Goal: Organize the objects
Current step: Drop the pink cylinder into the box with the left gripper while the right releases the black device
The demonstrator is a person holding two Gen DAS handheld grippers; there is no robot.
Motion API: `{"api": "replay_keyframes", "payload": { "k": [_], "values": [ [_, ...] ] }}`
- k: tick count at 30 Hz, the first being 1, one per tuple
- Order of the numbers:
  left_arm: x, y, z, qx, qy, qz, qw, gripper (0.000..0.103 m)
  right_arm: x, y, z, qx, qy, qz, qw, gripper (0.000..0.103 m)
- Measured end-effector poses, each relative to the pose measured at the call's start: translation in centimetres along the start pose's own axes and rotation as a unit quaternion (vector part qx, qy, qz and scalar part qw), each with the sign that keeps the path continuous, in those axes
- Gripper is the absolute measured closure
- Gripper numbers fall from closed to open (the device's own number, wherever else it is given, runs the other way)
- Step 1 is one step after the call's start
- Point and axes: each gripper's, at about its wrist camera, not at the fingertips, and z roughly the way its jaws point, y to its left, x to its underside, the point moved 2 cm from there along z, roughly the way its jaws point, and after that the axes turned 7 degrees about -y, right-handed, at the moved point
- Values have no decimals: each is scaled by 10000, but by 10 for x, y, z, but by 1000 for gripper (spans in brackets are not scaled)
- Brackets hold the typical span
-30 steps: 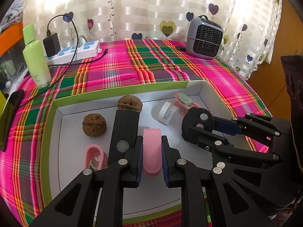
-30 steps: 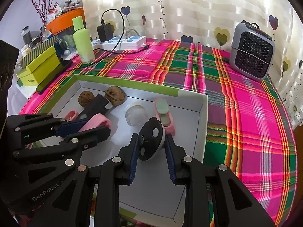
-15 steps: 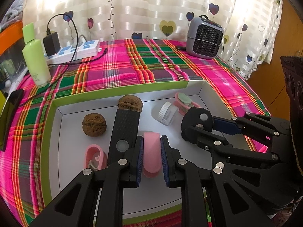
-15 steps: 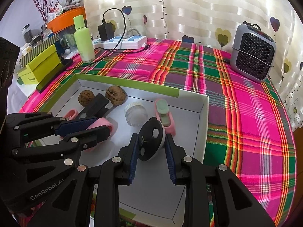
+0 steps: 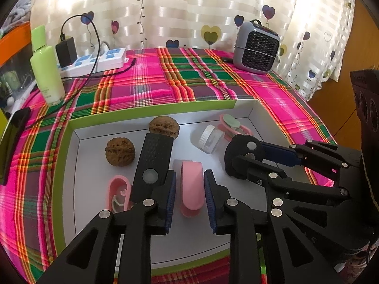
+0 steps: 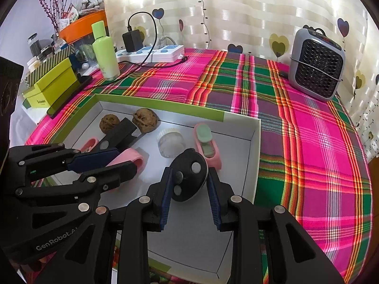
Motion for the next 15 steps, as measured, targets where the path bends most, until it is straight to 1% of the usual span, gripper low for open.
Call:
{"api": "replay_keyframes", "payload": {
  "k": [7,12,15],
  "values": [
    [1,2,-4,17,-12,-27,10000,79,-1,-3,-3,25,-59,68,10000,65],
    [2,0,-14,12,-98,38,9999,74,-1,-5,-8,41,-88,144,9998,64],
    [2,-1,-21,-30,-161,54,9999,73,-1,-5,-13,26,-139,226,9996,64]
  ]
}}
